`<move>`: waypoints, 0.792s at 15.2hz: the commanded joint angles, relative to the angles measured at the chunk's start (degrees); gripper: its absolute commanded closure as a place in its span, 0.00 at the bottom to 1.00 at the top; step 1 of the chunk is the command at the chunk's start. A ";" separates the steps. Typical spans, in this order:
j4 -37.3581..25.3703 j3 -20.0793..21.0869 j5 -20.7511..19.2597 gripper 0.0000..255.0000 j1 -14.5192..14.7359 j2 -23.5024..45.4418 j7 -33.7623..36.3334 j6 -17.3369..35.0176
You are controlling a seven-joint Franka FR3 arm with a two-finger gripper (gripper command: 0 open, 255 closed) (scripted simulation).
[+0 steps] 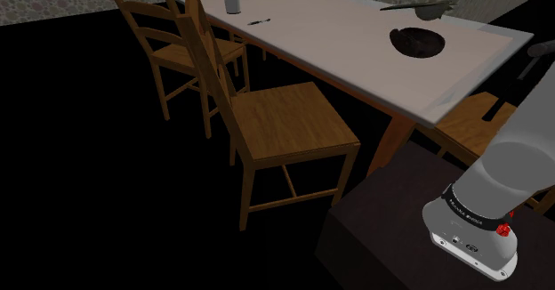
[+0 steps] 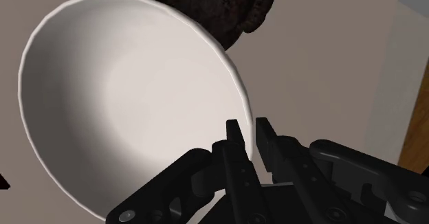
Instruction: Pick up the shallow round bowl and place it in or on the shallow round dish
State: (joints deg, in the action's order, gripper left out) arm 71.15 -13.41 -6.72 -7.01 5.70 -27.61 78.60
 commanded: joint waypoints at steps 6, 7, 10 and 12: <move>17.47 0.65 -3.88 1.00 0.51 -16.93 0.56 0.96; 19.26 0.75 -4.33 1.00 0.44 -19.05 0.54 0.67; 23.83 0.90 -5.00 1.00 0.29 -22.51 0.82 1.83; 26.22 0.91 -5.11 1.00 0.26 -23.29 1.15 3.42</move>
State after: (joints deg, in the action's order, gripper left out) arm 96.01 -12.51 -11.72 -6.72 -16.99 -26.61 81.24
